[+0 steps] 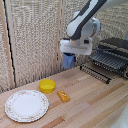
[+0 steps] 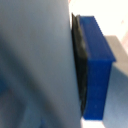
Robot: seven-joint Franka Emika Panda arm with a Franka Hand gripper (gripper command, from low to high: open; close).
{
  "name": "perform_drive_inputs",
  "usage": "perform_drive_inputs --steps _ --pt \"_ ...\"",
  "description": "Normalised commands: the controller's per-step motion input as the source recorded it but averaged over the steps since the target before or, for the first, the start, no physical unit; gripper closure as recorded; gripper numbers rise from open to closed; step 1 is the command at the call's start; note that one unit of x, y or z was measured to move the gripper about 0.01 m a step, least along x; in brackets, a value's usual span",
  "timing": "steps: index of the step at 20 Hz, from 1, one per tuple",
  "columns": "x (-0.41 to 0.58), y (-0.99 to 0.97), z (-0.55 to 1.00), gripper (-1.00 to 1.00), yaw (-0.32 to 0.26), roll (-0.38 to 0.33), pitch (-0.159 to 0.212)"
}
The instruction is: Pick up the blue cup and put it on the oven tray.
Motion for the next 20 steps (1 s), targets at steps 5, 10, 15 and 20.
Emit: perform_drive_inputs --steps 5,10,15,20 --pt "0.45 -0.49 0.72 1.0 -0.189 -0.003 0.089" --pt "0.35 -0.72 0.6 1.0 -0.131 0.0 0.075" --pt "0.183 -0.85 0.49 1.0 -0.108 0.0 0.094" --pt "0.011 -0.95 0.36 1.0 -0.084 0.0 0.115"
